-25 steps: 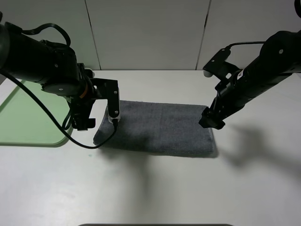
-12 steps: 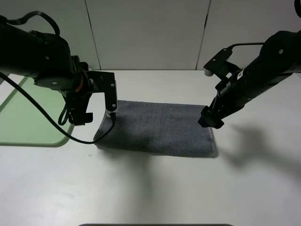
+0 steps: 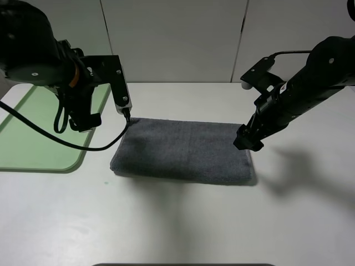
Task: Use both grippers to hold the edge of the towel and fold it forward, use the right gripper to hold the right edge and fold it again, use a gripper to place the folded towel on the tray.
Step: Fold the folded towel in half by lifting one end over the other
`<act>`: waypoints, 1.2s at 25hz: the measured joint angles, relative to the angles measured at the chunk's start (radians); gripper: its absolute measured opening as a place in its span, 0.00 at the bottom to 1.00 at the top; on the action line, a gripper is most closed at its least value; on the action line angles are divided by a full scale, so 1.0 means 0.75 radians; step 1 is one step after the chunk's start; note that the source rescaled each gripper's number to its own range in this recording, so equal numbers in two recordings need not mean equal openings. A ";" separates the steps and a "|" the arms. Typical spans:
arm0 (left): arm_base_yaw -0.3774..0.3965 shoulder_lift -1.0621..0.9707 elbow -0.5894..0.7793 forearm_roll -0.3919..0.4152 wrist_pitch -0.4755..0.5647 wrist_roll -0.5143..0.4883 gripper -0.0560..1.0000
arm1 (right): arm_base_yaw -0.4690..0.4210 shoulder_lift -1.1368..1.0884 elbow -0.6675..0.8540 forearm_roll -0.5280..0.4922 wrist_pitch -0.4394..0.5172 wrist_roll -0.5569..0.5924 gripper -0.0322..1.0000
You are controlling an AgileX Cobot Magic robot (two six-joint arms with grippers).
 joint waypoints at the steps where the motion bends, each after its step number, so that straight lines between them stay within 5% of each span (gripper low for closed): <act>1: 0.000 -0.018 0.000 -0.016 0.009 -0.003 1.00 | 0.000 0.000 0.000 0.000 0.000 0.000 1.00; 23: 0.000 -0.309 0.000 -0.451 0.205 -0.010 1.00 | 0.000 0.000 0.000 0.000 -0.001 0.011 1.00; 30: 0.000 -0.372 0.000 -0.495 0.227 -0.037 1.00 | 0.000 0.000 0.000 0.001 -0.001 0.041 1.00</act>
